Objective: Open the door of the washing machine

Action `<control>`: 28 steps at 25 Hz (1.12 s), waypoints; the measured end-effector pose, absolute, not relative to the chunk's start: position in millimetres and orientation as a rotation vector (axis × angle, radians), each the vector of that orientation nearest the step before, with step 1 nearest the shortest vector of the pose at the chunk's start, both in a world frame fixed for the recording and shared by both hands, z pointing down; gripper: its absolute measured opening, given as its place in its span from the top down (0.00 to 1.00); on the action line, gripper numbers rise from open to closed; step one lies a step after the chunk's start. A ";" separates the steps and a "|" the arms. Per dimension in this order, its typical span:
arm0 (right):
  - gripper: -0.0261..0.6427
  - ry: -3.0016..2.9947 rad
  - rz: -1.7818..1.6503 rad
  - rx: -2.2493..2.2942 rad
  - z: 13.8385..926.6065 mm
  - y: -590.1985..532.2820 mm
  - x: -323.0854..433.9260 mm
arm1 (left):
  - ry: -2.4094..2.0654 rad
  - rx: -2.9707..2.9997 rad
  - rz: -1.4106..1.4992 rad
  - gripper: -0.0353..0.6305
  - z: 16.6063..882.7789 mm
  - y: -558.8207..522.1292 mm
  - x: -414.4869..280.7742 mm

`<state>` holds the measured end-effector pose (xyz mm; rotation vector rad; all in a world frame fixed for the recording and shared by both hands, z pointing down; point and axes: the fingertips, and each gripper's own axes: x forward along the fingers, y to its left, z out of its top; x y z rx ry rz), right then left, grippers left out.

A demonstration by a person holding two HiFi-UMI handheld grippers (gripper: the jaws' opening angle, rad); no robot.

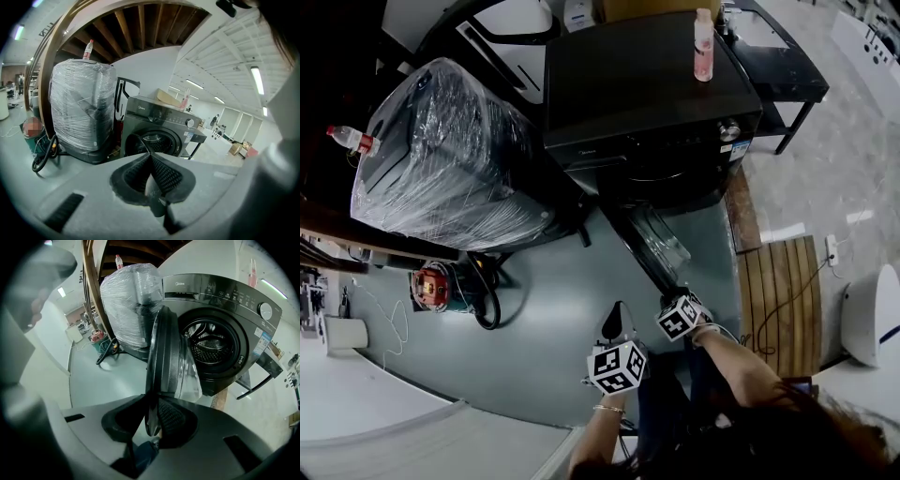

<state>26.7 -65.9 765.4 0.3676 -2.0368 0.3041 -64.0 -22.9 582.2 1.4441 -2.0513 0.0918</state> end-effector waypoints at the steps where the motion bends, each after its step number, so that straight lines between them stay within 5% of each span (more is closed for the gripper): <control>1: 0.84 -2.035 0.308 0.370 766.1 -61.9 23.6 | -2.051 1.442 0.090 0.93 583.2 -18.9 -67.3; 28: 0.82 -2.017 0.391 0.510 776.7 14.2 -50.7 | -2.046 1.482 0.052 0.93 590.8 91.2 -150.9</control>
